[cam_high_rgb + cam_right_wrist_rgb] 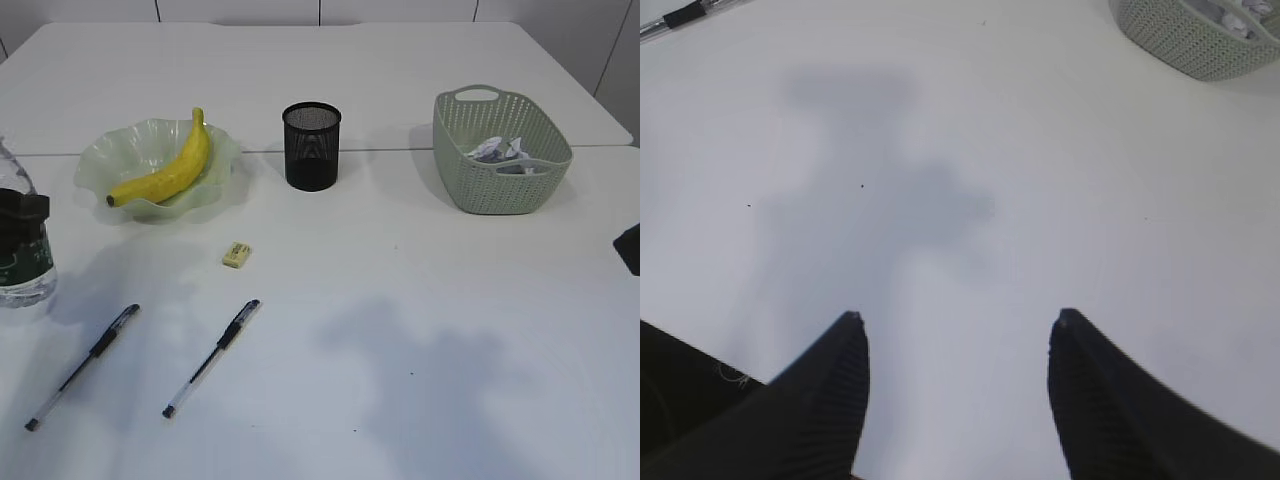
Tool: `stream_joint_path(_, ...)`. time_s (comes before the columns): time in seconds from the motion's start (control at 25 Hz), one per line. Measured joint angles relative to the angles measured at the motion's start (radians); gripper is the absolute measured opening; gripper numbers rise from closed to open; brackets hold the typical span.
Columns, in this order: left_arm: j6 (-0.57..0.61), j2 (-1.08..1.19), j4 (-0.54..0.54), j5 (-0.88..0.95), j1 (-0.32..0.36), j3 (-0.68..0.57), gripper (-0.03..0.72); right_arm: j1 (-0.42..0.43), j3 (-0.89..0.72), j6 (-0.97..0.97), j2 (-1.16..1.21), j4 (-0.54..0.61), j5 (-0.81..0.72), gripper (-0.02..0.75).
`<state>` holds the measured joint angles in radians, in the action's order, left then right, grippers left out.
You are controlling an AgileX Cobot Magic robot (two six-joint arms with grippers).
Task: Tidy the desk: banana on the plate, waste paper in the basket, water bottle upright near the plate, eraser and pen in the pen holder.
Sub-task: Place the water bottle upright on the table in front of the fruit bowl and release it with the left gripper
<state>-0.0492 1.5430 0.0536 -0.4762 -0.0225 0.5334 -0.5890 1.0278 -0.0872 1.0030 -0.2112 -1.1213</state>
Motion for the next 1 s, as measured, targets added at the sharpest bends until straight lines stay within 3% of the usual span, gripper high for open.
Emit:
stream_joint_path(0.2,-0.146,0.044,0.227,-0.084,0.033,0.0,0.427,0.0,0.0,0.0,0.0,0.0,-0.001,0.428)
stream_joint_path(0.32,-0.191,0.09,0.296,-0.131,0.054,0.0,0.427,0.0,0.0,0.0,0.0,0.0,-0.005,0.428)
stream_joint_path(0.64,-0.207,0.128,0.383,-0.255,0.076,0.0,0.427,0.0,0.0,0.0,0.0,0.0,-0.017,0.428)
stream_joint_path(1.0,-0.154,0.212,0.396,-0.38,0.076,0.0,0.427,0.0,0.0,0.0,0.0,0.0,-0.022,0.428)
